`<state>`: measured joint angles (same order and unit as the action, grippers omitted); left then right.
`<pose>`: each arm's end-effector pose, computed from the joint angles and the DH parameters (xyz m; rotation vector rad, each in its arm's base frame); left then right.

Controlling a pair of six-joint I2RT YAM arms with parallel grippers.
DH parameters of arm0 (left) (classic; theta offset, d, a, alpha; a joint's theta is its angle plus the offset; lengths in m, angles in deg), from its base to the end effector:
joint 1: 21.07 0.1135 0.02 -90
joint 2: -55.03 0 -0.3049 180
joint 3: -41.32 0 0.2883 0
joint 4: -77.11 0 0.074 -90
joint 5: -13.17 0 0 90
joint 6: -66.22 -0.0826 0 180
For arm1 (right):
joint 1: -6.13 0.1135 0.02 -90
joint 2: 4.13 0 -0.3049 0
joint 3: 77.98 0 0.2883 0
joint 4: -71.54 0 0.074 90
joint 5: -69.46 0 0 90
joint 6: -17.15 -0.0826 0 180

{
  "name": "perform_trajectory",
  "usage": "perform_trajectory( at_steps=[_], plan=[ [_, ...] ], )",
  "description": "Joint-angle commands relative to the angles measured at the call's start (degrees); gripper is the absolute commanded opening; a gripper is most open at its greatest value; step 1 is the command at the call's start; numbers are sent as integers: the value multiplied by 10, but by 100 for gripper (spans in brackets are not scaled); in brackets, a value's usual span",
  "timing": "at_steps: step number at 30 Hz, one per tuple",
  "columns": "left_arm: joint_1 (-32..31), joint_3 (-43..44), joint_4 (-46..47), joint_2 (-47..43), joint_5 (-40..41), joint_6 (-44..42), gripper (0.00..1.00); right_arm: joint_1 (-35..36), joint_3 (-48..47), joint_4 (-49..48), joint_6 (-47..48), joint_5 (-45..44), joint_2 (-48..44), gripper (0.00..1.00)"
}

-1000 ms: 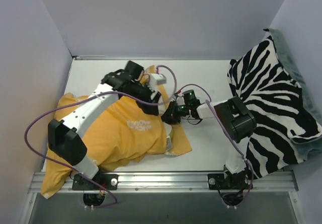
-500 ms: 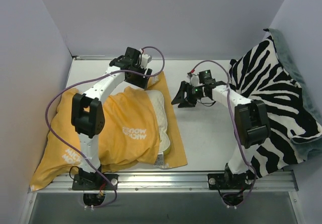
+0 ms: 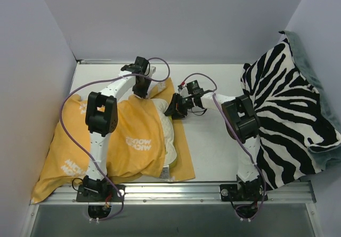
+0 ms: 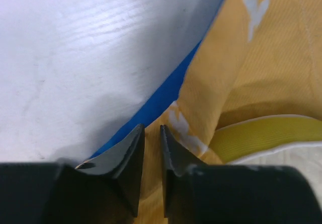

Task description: Put the pillow into the pillowcase

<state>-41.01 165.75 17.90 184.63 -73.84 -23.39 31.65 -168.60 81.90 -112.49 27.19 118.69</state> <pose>0.5365 -0.1900 0.1813 0.4413 2.6558 -0.0389 0.4471 0.2812 0.1285 -0.1722 2.5000 1.4990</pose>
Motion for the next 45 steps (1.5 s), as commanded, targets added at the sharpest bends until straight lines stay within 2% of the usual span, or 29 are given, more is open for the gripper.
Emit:
perform_trajectory(
  at_steps=[1,3,4,7,12,17,18,19,21,23,26,32,35,38,39,40,42,43,45],
  plan=[
    [8,24,-28,20,-117,12,21,9,17,-44,-50,41,0,31],
    [3,32,-26,15,-203,19,5,5,34,-62,-68,59,-1,18],
    [-9,36,-20,11,-286,22,0,-2,36,-66,-73,67,-2,9],
    [-52,55,36,-21,-363,51,0,-9,48,-95,-101,91,-8,0],
    [-117,140,93,-30,-380,104,0,-5,64,-146,-138,121,-25,0],
    [-114,163,83,-29,-330,110,0,-13,98,-149,-129,130,-50,0],
    [-97,163,64,-36,-263,100,3,-20,104,-144,-128,130,-54,0],
    [-87,155,18,-40,-228,90,40,-22,114,-144,-126,130,-59,0],
    [-53,117,-12,-70,-162,66,69,-26,120,-141,-116,131,-65,0],
    [-29,37,-28,-110,-103,46,93,-24,120,-124,-98,126,-72,0],
    [4,-43,-25,-146,-48,31,93,-18,125,-92,-63,110,-79,0],
    [18,-103,-37,-126,11,25,93,-18,130,-87,-50,91,-81,0],
    [25,-118,-40,-102,5,37,88,-17,129,-67,-28,81,-87,0],
    [29,-99,-37,-69,-58,47,70,-16,130,-59,-15,81,-92,0],
    [31,-92,-36,-60,-117,49,61,-16,130,-59,-16,83,-91,0],
    [30,-68,-34,-52,-147,52,29,-16,131,-60,-16,83,-91,0],
    [21,-47,-24,-46,-227,56,3,-15,132,-77,-26,88,-88,0],
    [13,-38,7,-52,-282,62,0,-15,131,-83,-32,91,-86,0],
    [-3,-35,55,-85,-335,89,0,-11,127,-120,-73,104,-82,0]
  ],
)
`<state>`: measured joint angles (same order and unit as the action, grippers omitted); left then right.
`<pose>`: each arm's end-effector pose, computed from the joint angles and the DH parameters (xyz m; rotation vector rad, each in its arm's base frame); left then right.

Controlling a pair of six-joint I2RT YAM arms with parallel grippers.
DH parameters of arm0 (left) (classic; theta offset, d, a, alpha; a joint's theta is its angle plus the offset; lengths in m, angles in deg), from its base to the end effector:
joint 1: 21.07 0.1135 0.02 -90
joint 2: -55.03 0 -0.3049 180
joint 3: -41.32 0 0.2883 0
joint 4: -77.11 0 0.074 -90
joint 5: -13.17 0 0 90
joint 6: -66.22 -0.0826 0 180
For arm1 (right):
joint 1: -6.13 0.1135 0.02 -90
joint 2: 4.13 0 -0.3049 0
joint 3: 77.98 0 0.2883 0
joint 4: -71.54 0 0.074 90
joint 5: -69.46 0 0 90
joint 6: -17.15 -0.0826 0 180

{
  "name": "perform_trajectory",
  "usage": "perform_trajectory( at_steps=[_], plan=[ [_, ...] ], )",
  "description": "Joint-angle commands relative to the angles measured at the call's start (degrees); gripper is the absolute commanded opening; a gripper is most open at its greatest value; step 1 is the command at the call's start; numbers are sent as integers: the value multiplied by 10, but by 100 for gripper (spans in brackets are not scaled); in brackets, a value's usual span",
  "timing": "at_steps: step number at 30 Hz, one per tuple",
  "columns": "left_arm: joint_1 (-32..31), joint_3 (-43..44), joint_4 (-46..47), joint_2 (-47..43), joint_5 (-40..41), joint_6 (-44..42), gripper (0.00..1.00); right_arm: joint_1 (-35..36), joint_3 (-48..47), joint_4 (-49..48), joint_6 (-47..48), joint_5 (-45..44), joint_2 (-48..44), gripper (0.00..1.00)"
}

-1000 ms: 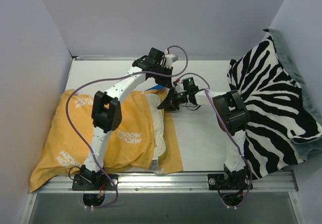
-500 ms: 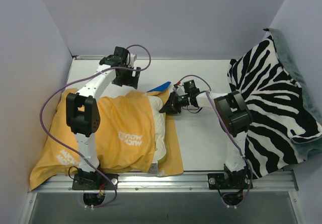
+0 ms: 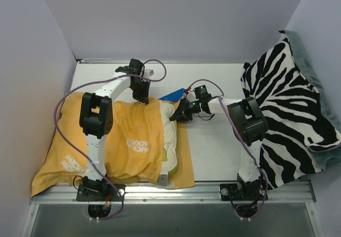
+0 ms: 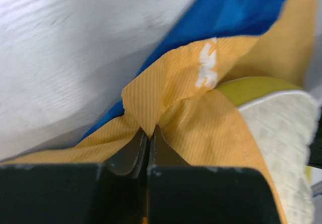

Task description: Put the pillow into the pillowcase

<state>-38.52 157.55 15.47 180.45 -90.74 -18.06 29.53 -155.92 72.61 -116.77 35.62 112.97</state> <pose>0.5015 -0.1785 0.1703 0.3473 2.8103 -0.4343 0.4078 0.2512 0.1254 -0.1573 2.4724 1.6862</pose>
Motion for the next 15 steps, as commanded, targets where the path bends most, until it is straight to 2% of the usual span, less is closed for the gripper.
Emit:
perform_trajectory(
  at_steps=[1,5,7,8,11,15],
  plan=[
    [-53,52,117,-51,-196,49,0,13,-3,-42,-44,26,-21,0],
    [-115,143,134,-47,-214,124,0,33,-21,-118,-111,58,-27,0],
    [-126,148,148,-48,-197,151,3,32,-12,-154,-163,70,-31,0],
    [-131,139,153,-52,-172,174,8,30,-5,-197,-179,78,-33,0],
    [-129,107,165,-68,-130,195,9,3,23,-213,-187,87,-47,0],
    [-130,1,202,-96,-89,212,7,-37,32,-210,-177,98,-53,0]
  ],
)
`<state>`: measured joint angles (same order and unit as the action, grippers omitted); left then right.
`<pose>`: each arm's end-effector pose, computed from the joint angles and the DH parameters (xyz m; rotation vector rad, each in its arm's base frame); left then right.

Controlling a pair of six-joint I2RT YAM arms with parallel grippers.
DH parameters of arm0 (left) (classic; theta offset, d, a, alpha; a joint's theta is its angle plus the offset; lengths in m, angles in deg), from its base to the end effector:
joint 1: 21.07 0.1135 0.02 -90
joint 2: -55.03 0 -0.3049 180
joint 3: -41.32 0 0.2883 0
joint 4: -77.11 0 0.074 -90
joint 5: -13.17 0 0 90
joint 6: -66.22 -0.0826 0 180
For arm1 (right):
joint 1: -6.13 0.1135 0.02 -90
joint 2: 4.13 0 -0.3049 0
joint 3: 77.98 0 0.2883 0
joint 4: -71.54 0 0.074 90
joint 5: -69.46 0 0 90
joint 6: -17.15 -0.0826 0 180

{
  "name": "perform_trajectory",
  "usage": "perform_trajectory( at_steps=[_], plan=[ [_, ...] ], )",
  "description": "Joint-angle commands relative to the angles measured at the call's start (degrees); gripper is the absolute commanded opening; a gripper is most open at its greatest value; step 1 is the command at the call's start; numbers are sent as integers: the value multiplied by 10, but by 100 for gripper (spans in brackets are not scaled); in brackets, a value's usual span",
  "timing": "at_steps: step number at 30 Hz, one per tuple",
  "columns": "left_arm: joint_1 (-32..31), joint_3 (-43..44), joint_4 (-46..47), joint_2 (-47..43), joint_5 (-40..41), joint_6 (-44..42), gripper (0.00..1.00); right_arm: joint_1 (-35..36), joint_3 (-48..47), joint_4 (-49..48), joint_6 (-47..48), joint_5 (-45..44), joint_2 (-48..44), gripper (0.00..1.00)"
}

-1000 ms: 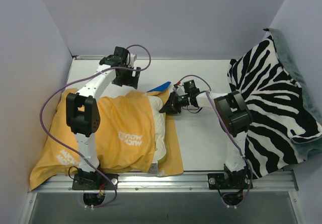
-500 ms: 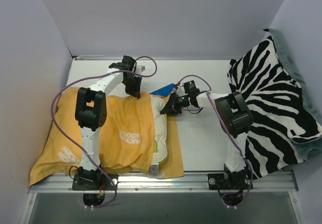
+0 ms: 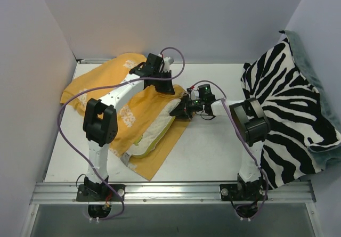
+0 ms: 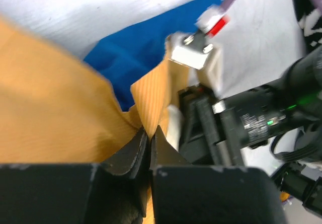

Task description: Put the pillow into the pillowcase

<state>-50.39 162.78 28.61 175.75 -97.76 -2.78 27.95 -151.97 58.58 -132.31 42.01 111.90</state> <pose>0.4787 -0.3027 0.2674 0.3591 2.4797 -0.8283 0.4052 0.2412 0.1399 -0.0351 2.4007 1.9082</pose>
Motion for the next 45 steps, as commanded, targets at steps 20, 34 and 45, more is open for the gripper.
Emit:
perform_trajectory(
  at_steps=[20,34,45],
  plan=[
    [1,59,32,15,142,-291,89,-93,-61,434,387,-105,-106,59],
    [18,-1,-42,39,-8,-293,19,-90,-161,368,299,-103,38,13],
    [-77,-140,56,-119,37,-151,18,-79,-138,354,319,-28,-13,0]
  ],
)
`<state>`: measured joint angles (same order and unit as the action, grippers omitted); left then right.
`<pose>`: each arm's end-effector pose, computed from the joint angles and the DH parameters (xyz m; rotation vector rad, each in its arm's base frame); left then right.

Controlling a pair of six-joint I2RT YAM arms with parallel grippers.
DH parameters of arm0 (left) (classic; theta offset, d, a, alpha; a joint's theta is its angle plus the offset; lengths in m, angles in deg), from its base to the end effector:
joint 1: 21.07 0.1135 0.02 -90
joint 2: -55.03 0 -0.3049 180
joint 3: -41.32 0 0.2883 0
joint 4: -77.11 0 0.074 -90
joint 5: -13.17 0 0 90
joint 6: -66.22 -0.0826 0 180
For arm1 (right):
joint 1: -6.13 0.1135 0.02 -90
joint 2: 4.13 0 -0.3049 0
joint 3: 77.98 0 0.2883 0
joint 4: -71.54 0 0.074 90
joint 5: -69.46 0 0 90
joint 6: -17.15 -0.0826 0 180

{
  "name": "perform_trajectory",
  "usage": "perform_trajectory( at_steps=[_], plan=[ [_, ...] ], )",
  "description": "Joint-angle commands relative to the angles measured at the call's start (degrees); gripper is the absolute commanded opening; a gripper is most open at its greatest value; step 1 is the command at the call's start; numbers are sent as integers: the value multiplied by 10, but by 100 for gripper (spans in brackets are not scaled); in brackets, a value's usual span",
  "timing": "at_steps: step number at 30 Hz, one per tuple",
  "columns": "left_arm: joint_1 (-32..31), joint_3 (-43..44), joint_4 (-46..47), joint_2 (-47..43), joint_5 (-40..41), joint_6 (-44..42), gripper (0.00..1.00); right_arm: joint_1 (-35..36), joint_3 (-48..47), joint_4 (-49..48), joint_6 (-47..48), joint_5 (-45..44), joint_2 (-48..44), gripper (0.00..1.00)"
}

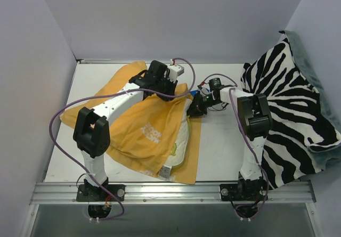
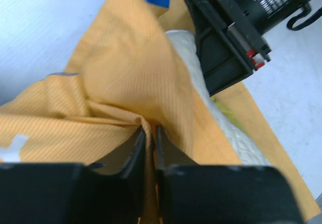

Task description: Put the pillow into the pillowcase

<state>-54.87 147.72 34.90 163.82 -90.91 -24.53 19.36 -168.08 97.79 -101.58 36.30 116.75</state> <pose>0.4176 -0.3037 0.2819 0.8272 2.2445 -0.5671 0.4602 0.1792 0.1277 -0.0605 2.5697 1.5513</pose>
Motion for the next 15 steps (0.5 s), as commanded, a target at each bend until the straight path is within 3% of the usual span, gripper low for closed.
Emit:
perform_trajectory(
  at_steps=[1,5,6,7,10,15],
  plan=[
    [-26,15,-10,3,-13,66,23,6,33,-35,19,31,-72,0],
    [28,59,-29,19,43,66,46,-3,72,-2,80,28,-117,0],
    [36,70,-35,24,56,64,58,-6,75,10,91,22,-129,0],
    [42,96,-41,31,64,60,62,-8,83,25,104,15,-133,0],
    [58,135,-51,53,22,47,71,-11,87,41,128,9,-137,0],
    [54,185,-65,106,-29,42,73,-9,78,42,128,4,-124,0]
  ],
)
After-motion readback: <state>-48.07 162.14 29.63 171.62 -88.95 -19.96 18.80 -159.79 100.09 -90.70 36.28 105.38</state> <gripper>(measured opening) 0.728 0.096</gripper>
